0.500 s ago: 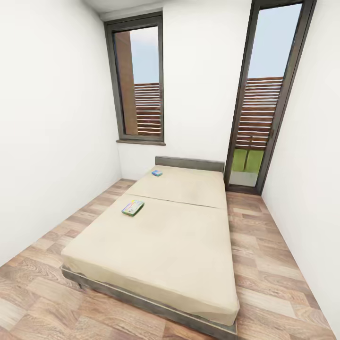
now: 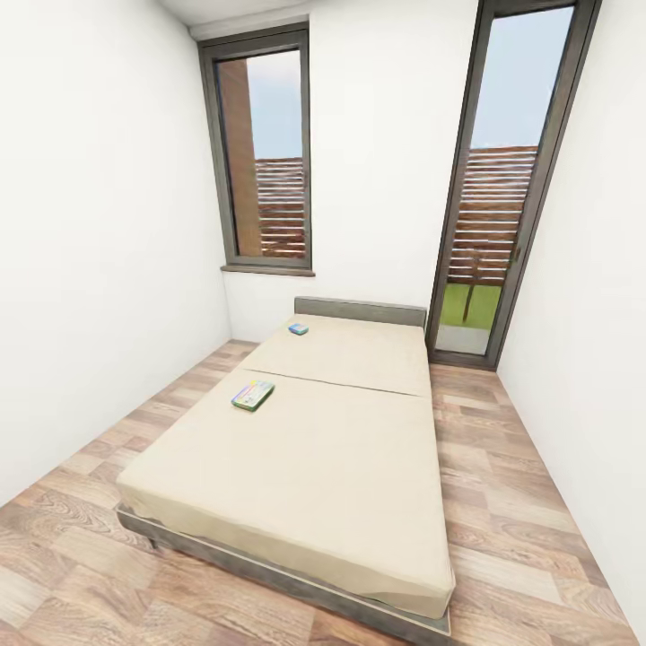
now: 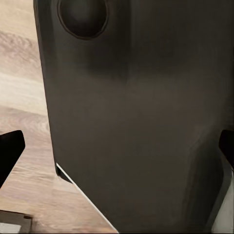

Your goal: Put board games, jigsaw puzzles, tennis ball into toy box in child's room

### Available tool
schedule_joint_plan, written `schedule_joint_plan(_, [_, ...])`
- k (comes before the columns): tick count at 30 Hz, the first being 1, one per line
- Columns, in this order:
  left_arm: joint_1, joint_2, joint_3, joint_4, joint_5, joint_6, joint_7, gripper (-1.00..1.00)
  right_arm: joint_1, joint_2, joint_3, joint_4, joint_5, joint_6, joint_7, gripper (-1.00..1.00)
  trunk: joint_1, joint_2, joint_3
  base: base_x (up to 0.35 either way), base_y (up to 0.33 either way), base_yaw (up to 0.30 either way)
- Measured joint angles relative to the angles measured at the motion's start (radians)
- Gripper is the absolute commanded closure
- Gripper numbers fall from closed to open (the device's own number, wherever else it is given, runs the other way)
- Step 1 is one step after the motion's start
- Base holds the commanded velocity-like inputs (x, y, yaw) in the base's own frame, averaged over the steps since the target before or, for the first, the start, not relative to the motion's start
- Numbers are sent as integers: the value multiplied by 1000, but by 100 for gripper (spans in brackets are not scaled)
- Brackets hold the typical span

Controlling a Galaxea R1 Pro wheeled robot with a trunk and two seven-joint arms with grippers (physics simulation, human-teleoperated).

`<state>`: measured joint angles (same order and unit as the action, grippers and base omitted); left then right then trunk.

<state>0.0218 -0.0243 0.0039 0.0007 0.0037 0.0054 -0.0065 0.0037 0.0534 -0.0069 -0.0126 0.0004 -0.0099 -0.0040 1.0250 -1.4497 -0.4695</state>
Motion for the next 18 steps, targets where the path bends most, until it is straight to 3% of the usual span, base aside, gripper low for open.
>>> schedule_joint_plan(12, [20, -2, -1, -2, 0, -5, 0, -100, 2, 3, 0, 0, 2, -2, 1, -100, 0, 0, 0, 0, 103, 6])
schedule_joint_plan(18, [21, -2, -1, -2, 1, -10, 0, -100, 2, 7, 2, 0, 7, -2, 0, -100, 0, 0, 0, 0, 26, 166])
